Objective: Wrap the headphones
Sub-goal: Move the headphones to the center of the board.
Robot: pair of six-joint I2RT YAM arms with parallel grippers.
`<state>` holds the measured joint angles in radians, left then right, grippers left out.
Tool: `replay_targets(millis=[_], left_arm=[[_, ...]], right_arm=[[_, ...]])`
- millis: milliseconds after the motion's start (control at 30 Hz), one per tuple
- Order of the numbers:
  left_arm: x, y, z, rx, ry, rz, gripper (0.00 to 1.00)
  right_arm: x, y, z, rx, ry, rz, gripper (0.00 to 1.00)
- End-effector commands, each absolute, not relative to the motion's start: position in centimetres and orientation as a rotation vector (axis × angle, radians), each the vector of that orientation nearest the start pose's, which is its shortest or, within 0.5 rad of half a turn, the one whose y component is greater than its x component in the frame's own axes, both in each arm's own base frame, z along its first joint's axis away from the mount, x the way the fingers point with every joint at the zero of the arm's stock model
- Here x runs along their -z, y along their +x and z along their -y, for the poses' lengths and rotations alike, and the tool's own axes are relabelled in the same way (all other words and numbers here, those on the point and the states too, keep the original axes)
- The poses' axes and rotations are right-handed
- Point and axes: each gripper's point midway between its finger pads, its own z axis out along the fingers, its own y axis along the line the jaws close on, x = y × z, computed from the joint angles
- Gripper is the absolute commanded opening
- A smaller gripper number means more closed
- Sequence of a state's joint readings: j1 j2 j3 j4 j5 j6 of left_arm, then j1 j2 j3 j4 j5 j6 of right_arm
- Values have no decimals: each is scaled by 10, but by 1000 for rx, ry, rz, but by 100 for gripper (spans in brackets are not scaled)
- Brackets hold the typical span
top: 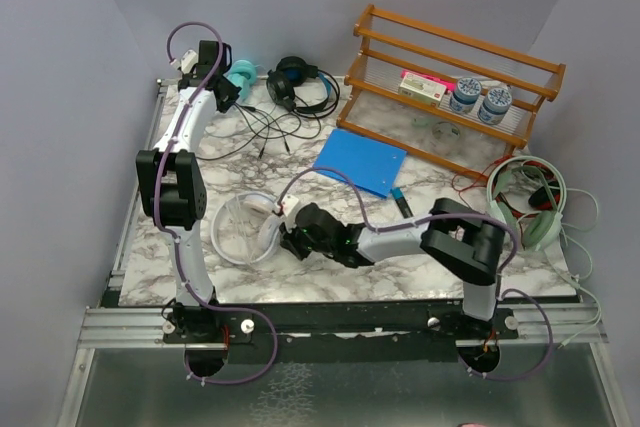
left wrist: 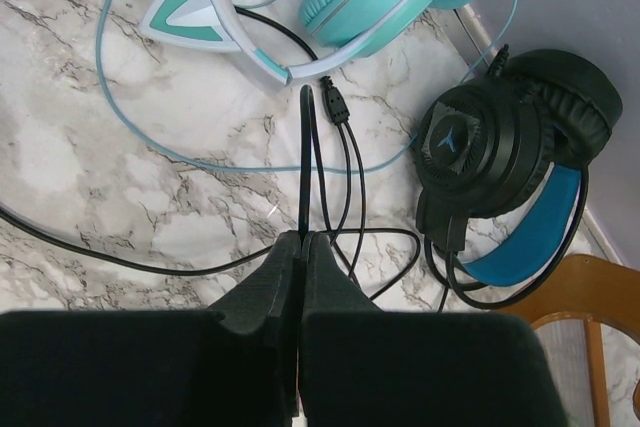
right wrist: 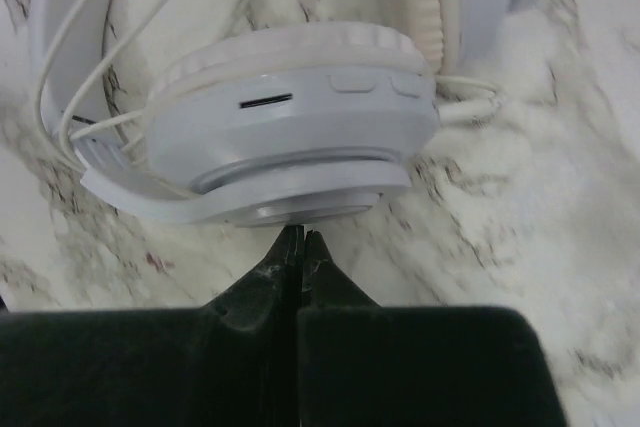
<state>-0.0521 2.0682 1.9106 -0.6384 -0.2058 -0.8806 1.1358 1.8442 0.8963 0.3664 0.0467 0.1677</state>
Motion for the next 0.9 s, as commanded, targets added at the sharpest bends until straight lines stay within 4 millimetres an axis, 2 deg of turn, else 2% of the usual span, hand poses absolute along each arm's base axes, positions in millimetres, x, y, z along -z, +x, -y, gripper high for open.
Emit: replay_targets(millis=[0,100,133,200,267,400,500,633,767,867], left_arm=[[-191,552,28,248,-976,-2106,0],[-197,551,25,234,-957,-2098,0],[-198,550,25,231,-950,-2100,0],[-201,549,25,229,-931,-2103,0],[-202,548,26,235,-921,-2110,0],[-201,545,34,284,-930,-2123,0],[-205,543,53,353,-906,-2141,0],[-209,529,100,363,-791,-2176,0],[-194,495,157,326,-668,-2236,0],[-173,483,171,270,-640,-2232,0]], right_arm=[[-58,220,-497,-830,-938,-1865,1],[-60,238,-539,-855,-911,-1845,0],[-59,241,-547,-859,-913,-1842,0],[-62,244,-551,-857,-908,-1836,0],[-67,242,-542,-848,-899,-1827,1],[-86,232,-506,-825,-888,-1785,2],[-96,229,-472,-767,-843,-1808,3],[-117,237,-422,-662,-711,-1855,1],[-130,258,-359,-523,-520,-1921,1],[-141,269,-320,-462,-421,-1934,0]])
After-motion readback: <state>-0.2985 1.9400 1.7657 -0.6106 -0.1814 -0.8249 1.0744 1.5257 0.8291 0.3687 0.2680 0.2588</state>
